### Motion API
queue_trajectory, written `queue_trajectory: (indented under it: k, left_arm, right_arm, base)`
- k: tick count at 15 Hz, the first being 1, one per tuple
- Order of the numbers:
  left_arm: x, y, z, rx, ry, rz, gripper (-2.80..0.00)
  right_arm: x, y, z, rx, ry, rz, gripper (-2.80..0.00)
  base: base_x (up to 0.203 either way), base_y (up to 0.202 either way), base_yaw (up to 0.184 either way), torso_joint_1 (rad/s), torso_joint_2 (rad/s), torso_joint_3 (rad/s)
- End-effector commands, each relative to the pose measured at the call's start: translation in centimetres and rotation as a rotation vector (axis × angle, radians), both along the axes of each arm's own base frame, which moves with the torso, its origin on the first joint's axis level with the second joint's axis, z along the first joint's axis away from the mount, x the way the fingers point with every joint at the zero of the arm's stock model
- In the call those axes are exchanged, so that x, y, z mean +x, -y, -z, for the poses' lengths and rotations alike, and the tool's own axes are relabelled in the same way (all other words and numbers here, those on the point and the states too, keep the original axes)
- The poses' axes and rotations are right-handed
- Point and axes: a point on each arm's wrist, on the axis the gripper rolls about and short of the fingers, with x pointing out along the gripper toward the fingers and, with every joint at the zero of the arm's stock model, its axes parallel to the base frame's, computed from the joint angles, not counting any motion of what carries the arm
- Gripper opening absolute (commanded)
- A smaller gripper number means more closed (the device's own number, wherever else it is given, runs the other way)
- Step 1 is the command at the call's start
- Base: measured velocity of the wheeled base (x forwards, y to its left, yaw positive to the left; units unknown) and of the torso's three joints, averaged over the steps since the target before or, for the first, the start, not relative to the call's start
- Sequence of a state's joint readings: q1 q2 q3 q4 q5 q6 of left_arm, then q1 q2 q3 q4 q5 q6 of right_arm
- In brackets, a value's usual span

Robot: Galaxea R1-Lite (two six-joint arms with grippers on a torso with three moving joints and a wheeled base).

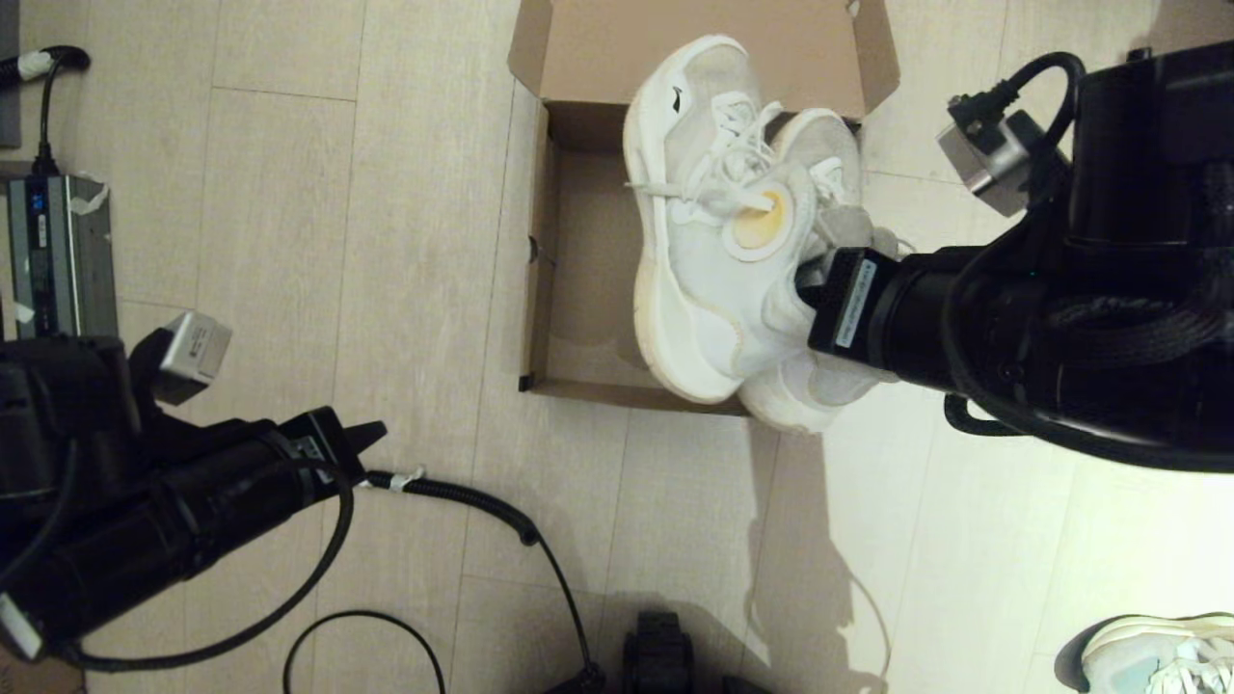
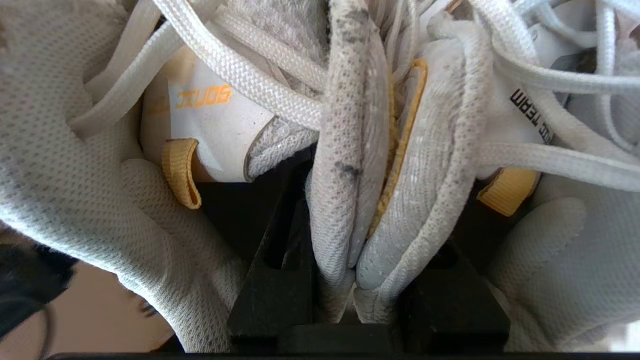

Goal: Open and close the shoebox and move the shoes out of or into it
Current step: Put the shoes into the shoe box

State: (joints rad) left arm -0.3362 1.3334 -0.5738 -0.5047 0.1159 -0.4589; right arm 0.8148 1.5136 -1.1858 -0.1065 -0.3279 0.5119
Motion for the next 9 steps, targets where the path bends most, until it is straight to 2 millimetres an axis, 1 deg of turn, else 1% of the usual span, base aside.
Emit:
queue_trajectory:
  k: [1, 4, 6, 7, 9]
  left_arm:
    - [-0.2, -0.1, -0.1, -0.005, 0.008, -0.003, -2.8]
    - [-0.7, -0.3, -0.3, -0.008, 0.018, -0.003, -2.8]
    - [-0.9, -0.3, -0.3, -0.01, 0.018, -0.003, -2.8]
    - [-1.1, -0.3, -0.3, -0.011, 0.018, 0.0, -2.8]
    - [-1.2, -0.4, -0.2, -0.012, 0.017, -0.001, -2.8]
  right_arm:
    - [1.2, -1.5, 1.8, -0.044, -0.015, -0.009, -2.8]
    - [2.8, -3.1, 4.0, -0.095, 0.045, -0.011, -2.8]
    - [4.0, -3.2, 5.3, -0.161, 0.089, 0.014, -2.8]
    - [4.7, -3.2, 5.6, -0.175, 0.113, 0.032, -2.8]
    - [5.8, -2.5, 5.7, -0.199, 0.14, 0.073, -2.8]
  base:
    - [0.0, 0.0, 0.0, 0.0, 0.0, 0.0]
    - [0.0, 0.0, 0.0, 0.0, 0.0, 0.0]
    - [0.0, 0.0, 0.0, 0.0, 0.0, 0.0]
    - [0.0, 0.0, 0.0, 0.0, 0.0, 0.0]
    - [0.0, 0.0, 0.0, 0.0, 0.0, 0.0]
